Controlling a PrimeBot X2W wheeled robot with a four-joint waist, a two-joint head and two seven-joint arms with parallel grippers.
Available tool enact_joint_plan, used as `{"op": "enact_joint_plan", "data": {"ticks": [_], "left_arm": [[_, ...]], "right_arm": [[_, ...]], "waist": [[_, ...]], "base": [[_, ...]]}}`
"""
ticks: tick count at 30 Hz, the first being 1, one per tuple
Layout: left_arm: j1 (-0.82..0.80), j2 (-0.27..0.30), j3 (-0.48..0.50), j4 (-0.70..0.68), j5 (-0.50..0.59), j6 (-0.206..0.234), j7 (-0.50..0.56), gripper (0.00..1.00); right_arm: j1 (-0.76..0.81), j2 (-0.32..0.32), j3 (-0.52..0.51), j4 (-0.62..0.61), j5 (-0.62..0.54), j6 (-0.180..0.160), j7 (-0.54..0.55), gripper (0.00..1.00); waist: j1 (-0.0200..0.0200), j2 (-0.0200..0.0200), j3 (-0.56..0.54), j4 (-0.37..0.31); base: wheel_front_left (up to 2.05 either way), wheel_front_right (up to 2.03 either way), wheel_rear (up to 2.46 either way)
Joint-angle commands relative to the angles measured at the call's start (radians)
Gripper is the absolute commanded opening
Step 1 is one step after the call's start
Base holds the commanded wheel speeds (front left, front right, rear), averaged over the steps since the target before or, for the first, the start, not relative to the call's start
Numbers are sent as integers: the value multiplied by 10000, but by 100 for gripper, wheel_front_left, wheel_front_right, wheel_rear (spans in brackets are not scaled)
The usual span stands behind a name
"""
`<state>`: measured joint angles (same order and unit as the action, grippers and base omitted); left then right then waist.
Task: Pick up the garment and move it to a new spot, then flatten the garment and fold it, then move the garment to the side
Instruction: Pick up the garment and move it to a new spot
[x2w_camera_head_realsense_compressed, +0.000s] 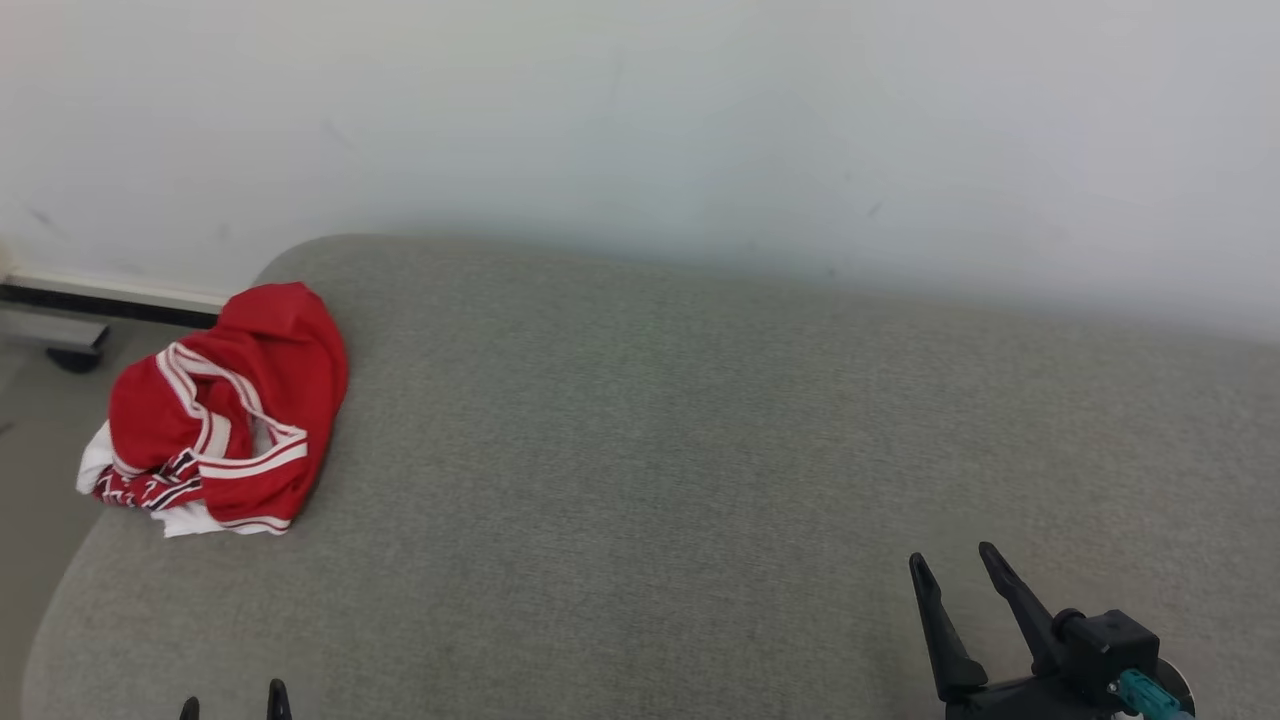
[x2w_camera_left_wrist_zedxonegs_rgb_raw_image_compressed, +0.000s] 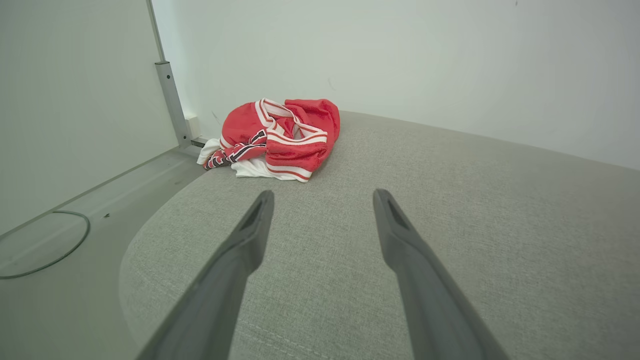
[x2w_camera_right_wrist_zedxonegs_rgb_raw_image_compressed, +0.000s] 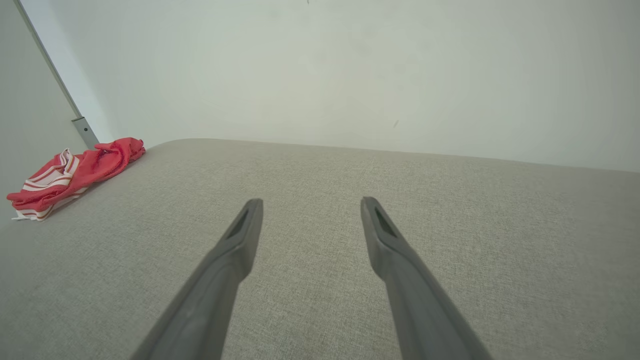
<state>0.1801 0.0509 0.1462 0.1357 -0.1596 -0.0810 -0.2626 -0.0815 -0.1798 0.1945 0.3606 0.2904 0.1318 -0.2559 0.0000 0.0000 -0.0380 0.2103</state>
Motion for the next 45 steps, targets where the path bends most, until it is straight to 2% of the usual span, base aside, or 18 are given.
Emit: {"op": "enact_joint_plan", "data": {"ticks": [1,11,18,26,34,39,45], "left_arm": [[107,-10,44,-51,98,-36,-30,100],[240,-11,367,-156,254,-128,-30,100],[434,-10,485,-265,238,-93,-30,100],[524,-11,465,-316,115,82,-30,100],[236,-8,425,-67,-237,43,-30,100],[-739,291,433,423,-626,-139,210,100],[-2779,721,664,847,-1553,-234,1463,100]], "right_arm": [[60,8,8,1,-17,-25,-49,100],[147,287,178,148,-9,-25,-79,100],[-48,270,489,260,77,-25,-78,100],[-73,188,546,336,170,-25,-92,100],[29,208,572,341,208,-25,-94,100],[-80,44,509,149,66,-25,-89,100],[-479,-256,531,-330,-91,-25,187,100]], "waist": [[0,0,-51,982],[0,0,-174,2356],[0,0,-188,2766],[0,0,-178,2774],[0,0,-146,2604],[0,0,205,2490],[0,0,1132,2065]], "base": [[0,0,0],[0,0,0],[0,0,0],[0,0,0],[0,0,0],[0,0,0],[0,0,0]]}}
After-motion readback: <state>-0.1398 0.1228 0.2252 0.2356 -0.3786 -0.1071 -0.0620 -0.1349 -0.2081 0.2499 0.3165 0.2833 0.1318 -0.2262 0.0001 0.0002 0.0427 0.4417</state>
